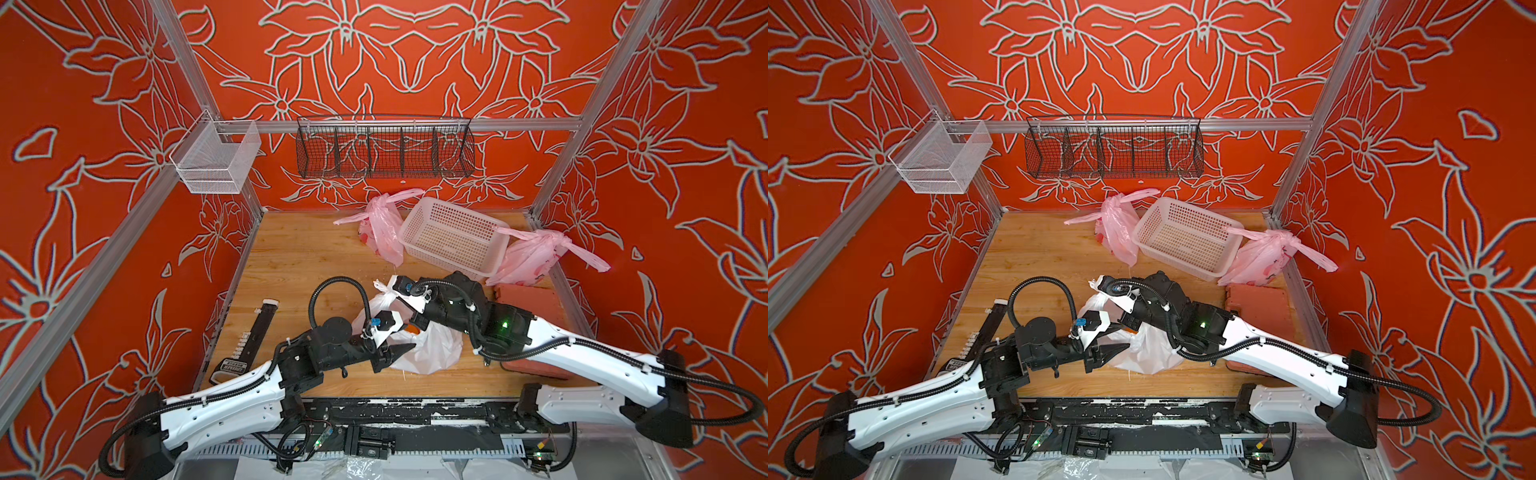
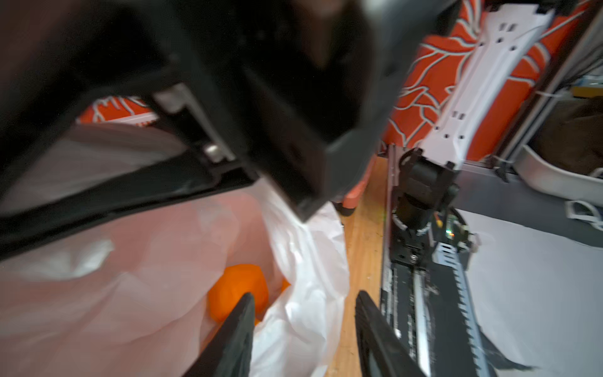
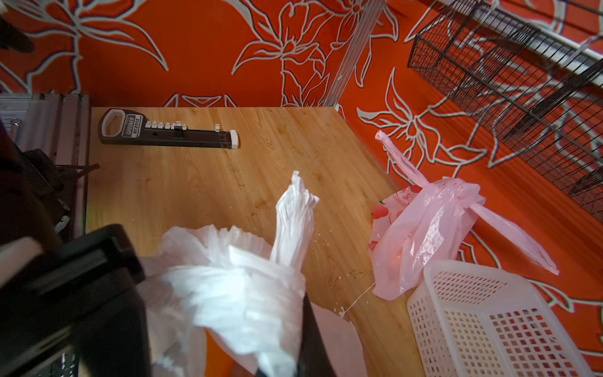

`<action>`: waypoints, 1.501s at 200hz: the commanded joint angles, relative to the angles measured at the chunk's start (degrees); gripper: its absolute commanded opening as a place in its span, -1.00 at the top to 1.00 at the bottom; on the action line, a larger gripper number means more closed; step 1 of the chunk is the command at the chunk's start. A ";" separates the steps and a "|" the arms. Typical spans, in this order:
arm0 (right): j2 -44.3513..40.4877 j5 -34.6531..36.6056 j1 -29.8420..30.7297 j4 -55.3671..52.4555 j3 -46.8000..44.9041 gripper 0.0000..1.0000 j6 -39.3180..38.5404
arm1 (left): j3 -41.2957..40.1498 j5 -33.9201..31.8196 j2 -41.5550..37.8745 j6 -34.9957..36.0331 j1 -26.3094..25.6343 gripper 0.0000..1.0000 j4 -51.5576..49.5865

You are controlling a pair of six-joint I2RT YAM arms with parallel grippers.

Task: Place the oranges into plastic bags & tie knots
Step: Tie the plastic bag at the center of the board.

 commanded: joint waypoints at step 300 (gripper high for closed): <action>-2.42 -5.11 0.35 -7.53 3.84 0.33 15.89 | 2.97 -20.15 3.63 1.38 -0.33 1.00 11.79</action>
